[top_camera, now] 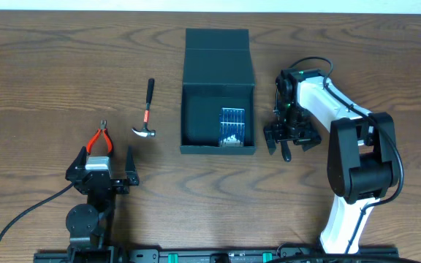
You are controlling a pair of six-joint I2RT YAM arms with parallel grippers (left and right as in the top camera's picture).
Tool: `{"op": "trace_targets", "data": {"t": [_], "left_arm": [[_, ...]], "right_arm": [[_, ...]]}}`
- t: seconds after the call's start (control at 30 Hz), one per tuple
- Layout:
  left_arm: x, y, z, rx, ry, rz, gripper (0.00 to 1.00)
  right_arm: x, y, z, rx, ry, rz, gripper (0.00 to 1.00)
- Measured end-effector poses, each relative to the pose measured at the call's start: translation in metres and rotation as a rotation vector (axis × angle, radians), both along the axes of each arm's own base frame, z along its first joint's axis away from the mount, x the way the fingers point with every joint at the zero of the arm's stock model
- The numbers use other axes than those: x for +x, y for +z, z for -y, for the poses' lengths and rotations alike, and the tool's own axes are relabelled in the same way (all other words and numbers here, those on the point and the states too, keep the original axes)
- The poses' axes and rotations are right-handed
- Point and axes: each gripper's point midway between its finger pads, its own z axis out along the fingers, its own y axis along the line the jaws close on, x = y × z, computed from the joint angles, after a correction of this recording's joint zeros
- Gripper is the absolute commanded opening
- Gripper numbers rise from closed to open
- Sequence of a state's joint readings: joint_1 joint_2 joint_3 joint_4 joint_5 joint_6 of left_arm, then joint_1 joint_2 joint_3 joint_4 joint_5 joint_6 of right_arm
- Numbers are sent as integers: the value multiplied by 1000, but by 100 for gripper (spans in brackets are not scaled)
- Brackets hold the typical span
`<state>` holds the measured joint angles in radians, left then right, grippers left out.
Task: Pack container
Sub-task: 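Withdraw the right gripper and move over the yellow screwdriver, then lower the right gripper and grasp the yellow-handled screwdriver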
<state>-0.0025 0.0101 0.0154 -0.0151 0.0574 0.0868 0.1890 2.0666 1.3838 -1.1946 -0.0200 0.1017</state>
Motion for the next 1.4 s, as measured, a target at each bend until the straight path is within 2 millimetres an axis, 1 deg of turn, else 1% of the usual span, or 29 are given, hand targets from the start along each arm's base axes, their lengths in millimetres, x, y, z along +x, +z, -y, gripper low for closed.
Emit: {"op": "trace_targets", "data": {"t": [0.17,0.33,0.6,0.73,0.83,1.03,1.4], "left_arm": [[0,0,0,0,0,0,98],[0,0,0,0,0,0,99],[0,0,0,0,0,0,99],[0,0,0,0,0,0,99],[0,0,0,0,0,0,98],[0,0,0,0,0,0,99],[0,0,0,0,0,0,99]], "right_arm": [[2,-2,-4,20,-5,12,92],[4,-3,-6,34,-6,18,82],[7,-4,-7,39,-5,29,81],[9,-4,-8,42,-2,40,78],[10,-4,-8,44,2,41,70],[10,-4,-8,45,5,41,65],[8,-5,-7,50,24,36,61]]}}
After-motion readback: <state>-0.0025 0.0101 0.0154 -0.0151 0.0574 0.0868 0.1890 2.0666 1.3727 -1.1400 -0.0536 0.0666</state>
